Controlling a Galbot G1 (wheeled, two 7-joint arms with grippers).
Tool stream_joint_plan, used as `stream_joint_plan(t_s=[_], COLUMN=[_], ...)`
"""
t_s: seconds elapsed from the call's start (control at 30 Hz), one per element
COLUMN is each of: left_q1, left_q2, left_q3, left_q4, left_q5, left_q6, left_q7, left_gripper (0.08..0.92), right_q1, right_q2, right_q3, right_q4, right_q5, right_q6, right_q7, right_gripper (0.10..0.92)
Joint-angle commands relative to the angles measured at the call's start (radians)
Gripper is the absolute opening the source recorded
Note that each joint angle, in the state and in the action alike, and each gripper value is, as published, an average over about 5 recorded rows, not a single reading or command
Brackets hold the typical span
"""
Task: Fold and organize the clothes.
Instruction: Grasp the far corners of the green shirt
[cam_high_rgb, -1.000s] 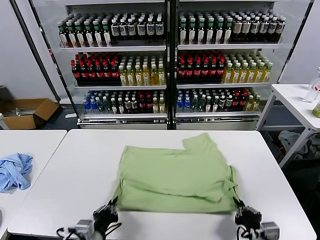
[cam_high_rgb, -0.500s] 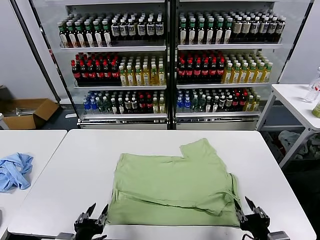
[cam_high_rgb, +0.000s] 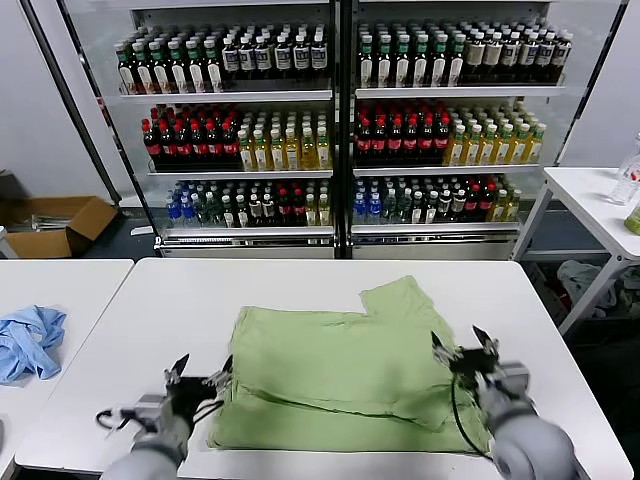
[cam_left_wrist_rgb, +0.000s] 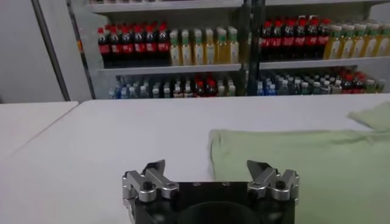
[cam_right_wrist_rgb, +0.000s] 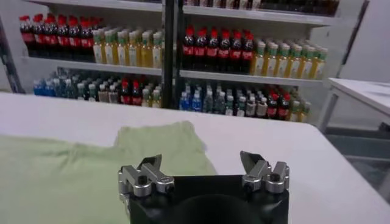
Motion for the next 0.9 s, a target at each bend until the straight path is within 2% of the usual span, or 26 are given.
stream_joint_plan(t_s=[0.03,0.3,0.47,0.7,0.8,0.9], left_q1=[-0.407,-0.547,-0.569,-0.546,-0.527,-0.51], left_q2=[-0.003,-0.058,-0.077,-0.077,-0.069,-0.063], left_q3=[0.173,0.24,0.256,0.254,0.256,0.255], left_q4=[0.335,0.51,0.545,0.547,0.532,0.523], left_q5=[-0.028,-0.032,-0.038,-0.116,-0.135,-0.146], left_q6=[0.018,0.037,0.041,0.064,0.07,0.071], left_q7=[-0.012,-0.014,-0.009,-0.002,0.008,0.014], left_gripper=[0.822,0.823,0.822,0.812,0.753,0.667], right_q1=[0.423,0.572,0.61,0.588,0.577,0.563], right_q2=[0.027,0.117,0.167,0.191,0.192,0.188], right_q3=[-0.2,-0.276,-0.306,-0.322,-0.322,-0.322], right_q4=[-0.389,-0.636,-0.75,-0.788,-0.795,-0.785], right_q5=[0.075,0.067,0.049,0.041,0.055,0.078], right_q6=[-0.035,-0.033,-0.035,-0.036,-0.036,-0.036], right_q7=[-0.008,-0.043,-0.06,-0.074,-0.073,-0.069], right_gripper=[0.823,0.822,0.823,0.823,0.794,0.717])
